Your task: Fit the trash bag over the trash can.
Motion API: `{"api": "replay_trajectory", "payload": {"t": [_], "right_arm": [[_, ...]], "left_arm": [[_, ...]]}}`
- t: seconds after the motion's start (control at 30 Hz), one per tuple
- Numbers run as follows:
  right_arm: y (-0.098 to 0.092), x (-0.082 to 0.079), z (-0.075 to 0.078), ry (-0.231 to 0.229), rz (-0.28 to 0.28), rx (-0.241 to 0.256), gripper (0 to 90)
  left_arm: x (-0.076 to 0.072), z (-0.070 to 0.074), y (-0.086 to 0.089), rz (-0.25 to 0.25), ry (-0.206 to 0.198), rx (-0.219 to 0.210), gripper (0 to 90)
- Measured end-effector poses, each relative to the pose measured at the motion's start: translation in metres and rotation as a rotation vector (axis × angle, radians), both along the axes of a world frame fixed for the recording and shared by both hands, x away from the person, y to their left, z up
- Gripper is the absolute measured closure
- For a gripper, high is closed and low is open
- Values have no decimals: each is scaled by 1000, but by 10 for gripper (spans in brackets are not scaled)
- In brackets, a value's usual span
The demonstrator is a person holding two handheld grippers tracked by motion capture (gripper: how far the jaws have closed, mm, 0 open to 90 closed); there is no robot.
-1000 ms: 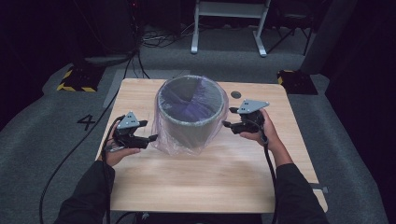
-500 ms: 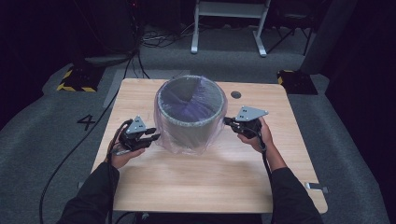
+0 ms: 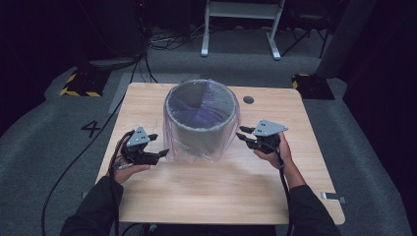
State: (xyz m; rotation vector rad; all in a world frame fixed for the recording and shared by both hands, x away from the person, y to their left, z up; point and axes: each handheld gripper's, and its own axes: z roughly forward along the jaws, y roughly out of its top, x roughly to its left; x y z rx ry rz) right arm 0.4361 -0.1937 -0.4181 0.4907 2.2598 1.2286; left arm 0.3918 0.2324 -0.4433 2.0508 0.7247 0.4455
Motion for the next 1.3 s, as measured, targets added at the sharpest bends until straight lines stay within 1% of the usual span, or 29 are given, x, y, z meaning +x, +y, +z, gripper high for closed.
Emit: {"api": "replay_trajectory", "payload": {"t": [0.03,0.1,0.17,0.2,0.27,0.3,0.4,0.43,0.47,0.5,0.53,0.57,0.6,0.63,0.67,0.7,0.73,0.77,0.83,0.87,0.9,1.0,1.07,1.13,1.23,1.3], "right_arm": [[1,-1,0,-6,-11,-11,537],[4,-3,1,-31,-37,-33,386],[6,-5,1,-56,-73,-46,333],[7,-6,1,-67,-73,-45,301],[9,-7,2,-91,-93,-44,283],[9,-8,3,-114,-108,-43,265],[11,-8,4,-146,-133,-51,266],[12,-8,5,-156,-129,-52,277],[13,-8,5,-166,-134,-56,290],[14,-8,5,-181,-137,-68,301],[15,-9,6,-188,-135,-70,317],[16,-9,6,-190,-126,-66,358],[17,-8,6,-189,-113,-70,375],[18,-7,6,-195,-114,-82,409],[20,-7,6,-192,-112,-98,467],[21,-6,6,-185,-100,-103,492],[22,-5,6,-177,-91,-94,534],[22,-3,7,-174,-78,-89,606],[24,-2,8,-161,-51,-91,694],[25,-1,8,-160,-45,-93,759],[26,-1,8,-159,-40,-97,805],[28,-1,8,-153,-28,-103,900],[28,-1,7,-143,-16,-105,900],[29,-2,5,-136,-18,-109,900],[28,-2,2,-124,-17,-110,900],[26,-2,0,-120,-24,-104,900]], "left_arm": [[-2,0,0,-1,-4,3,208],[-7,0,-3,-15,-9,12,172],[-10,-1,-5,-26,-13,38,164],[-12,-1,-6,-25,-14,42,162],[-13,-3,-6,-27,-9,46,162],[-13,-3,-6,-27,-8,47,162],[-13,-4,-6,-26,-2,46,162],[-13,-5,-7,-25,1,42,162],[-13,-5,-7,-34,9,29,162],[-12,-6,-7,-34,11,25,164],[-12,-6,-8,-38,15,28,164],[-11,-6,-9,-43,18,31,164],[-11,-7,-11,-44,22,31,168],[-10,-7,-12,-45,19,37,170],[-10,-8,-13,-47,21,39,170],[-9,-8,-13,-49,25,35,171],[-9,-8,-14,-50,26,36,175],[-8,-9,-15,-51,25,43,180],[-7,-10,-16,-48,29,43,181],[-6,-10,-16,-45,30,44,184],[-6,-10,-16,-43,31,43,184],[-5,-10,-15,-38,24,43,184],[-6,-10,-15,-34,19,48,184],[-7,-9,-13,-28,14,47,184],[-7,-10,-11,-26,16,37,185],[-8,-11,-11,-26,21,38,182]]}}
